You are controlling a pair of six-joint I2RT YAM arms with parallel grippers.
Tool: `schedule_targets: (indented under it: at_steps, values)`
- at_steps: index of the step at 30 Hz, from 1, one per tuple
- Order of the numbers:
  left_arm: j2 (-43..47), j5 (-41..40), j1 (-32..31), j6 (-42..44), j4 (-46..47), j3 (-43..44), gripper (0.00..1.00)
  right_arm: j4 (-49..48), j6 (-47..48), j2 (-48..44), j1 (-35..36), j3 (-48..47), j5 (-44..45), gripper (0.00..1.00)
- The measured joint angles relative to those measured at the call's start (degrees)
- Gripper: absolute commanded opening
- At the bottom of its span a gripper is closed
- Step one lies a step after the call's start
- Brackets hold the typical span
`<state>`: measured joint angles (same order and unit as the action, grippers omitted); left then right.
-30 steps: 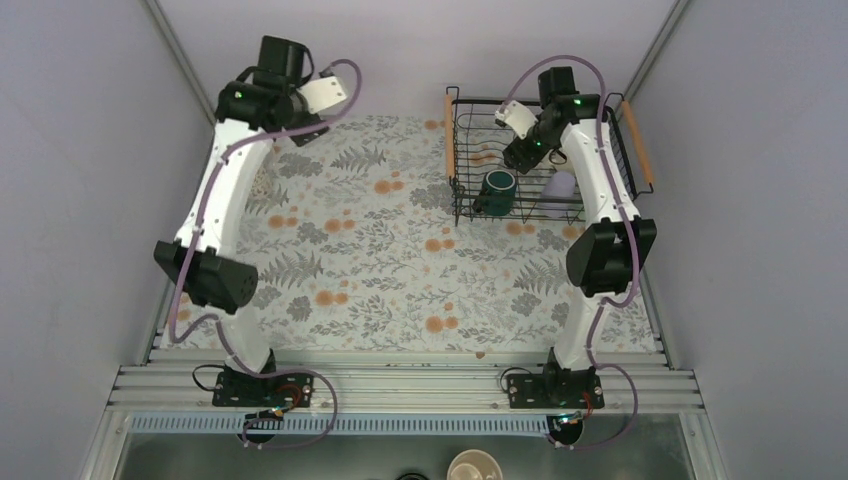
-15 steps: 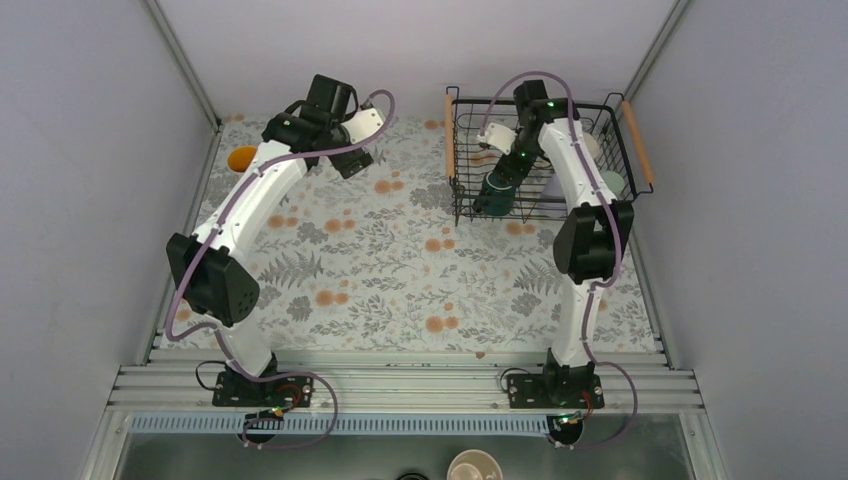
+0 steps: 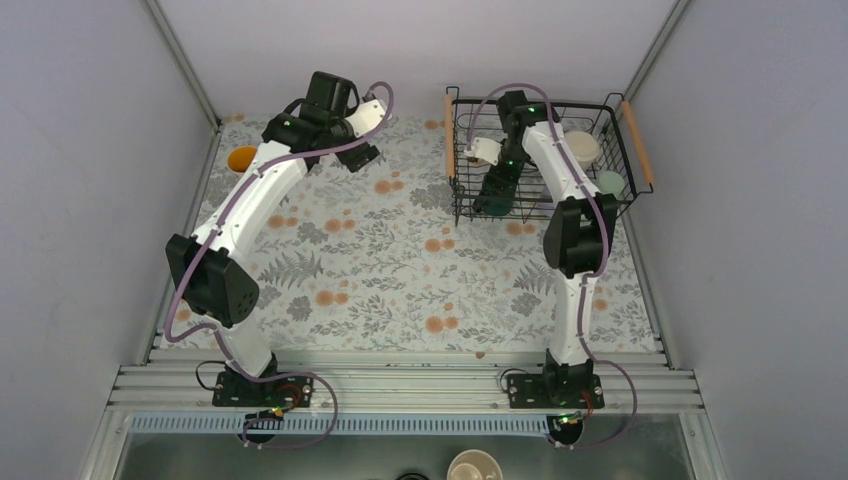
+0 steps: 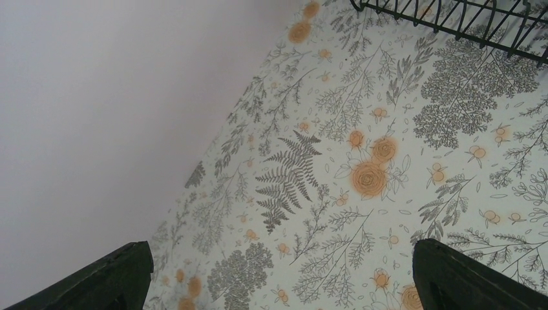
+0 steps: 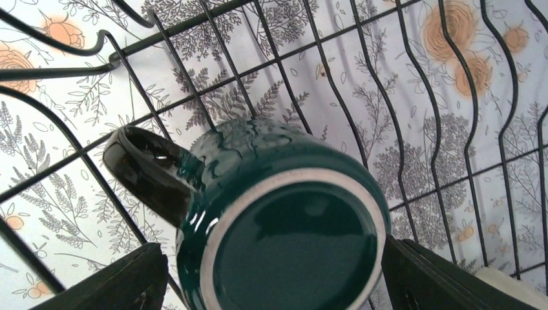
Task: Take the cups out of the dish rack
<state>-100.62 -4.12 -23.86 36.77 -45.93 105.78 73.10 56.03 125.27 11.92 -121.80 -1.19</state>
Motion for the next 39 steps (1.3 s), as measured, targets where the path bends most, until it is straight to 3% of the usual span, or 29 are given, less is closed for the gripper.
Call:
schedule_targets:
  at_steps: [13, 25, 39]
  values:
    - [-1.2, 0.7, -0.2, -0.3, 0.0, 1.5, 1.00, -2.0, 0.1, 1.9, 1.2, -1.0, 2.0, 0.89]
    - [-2.2, 1.0, -0.6, -0.4, -0.1, 1.5, 1.00, -9.8, 0.1, 3.7, 2.4, -1.4, 3.6, 0.89]
    - [-4.3, 1.2, -1.1, -0.6, -1.8, 2.7, 1.00, -13.7, 2.7, 6.6, 2.1, -3.0, 4.5, 0.82]
